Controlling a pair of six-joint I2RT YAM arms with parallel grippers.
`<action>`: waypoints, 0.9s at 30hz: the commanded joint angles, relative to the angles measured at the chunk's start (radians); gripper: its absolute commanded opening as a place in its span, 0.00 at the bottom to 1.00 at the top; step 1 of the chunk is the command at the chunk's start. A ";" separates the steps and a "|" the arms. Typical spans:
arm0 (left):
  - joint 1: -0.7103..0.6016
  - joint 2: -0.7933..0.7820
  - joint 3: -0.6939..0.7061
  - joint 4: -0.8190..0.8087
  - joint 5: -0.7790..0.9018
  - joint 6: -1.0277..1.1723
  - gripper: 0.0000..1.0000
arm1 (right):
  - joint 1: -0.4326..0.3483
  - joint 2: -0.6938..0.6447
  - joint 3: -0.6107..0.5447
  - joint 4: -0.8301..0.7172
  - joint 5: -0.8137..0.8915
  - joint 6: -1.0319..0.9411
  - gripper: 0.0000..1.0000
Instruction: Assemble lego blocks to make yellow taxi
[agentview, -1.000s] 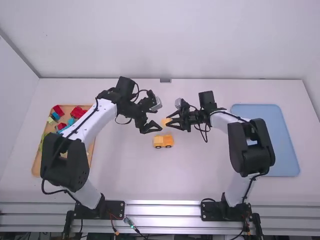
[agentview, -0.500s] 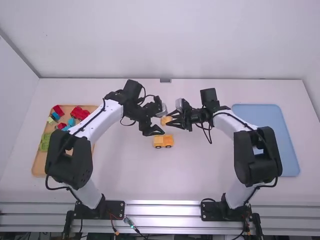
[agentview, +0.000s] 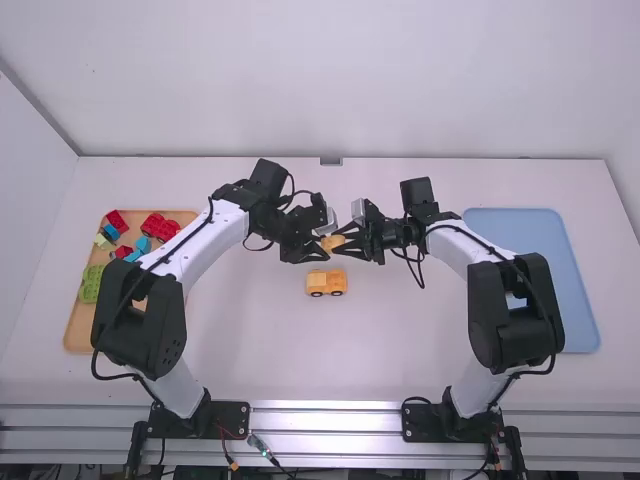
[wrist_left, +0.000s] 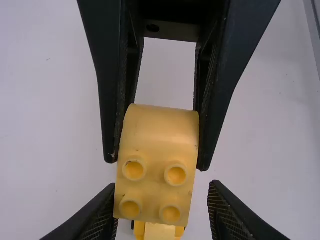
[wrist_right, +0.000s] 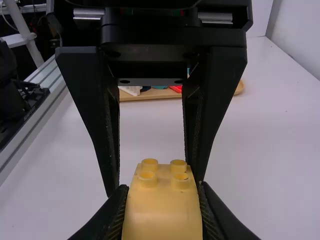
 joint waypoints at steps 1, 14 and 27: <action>0.003 -0.008 0.018 -0.003 0.022 0.011 0.47 | 0.001 -0.017 0.020 -0.001 -0.010 -0.008 0.05; -0.001 -0.008 0.018 0.004 0.049 0.011 0.26 | 0.016 -0.017 0.020 -0.001 -0.005 -0.008 0.05; 0.004 -0.008 0.015 0.000 0.012 0.011 0.10 | 0.032 -0.017 0.021 0.025 0.039 0.006 0.99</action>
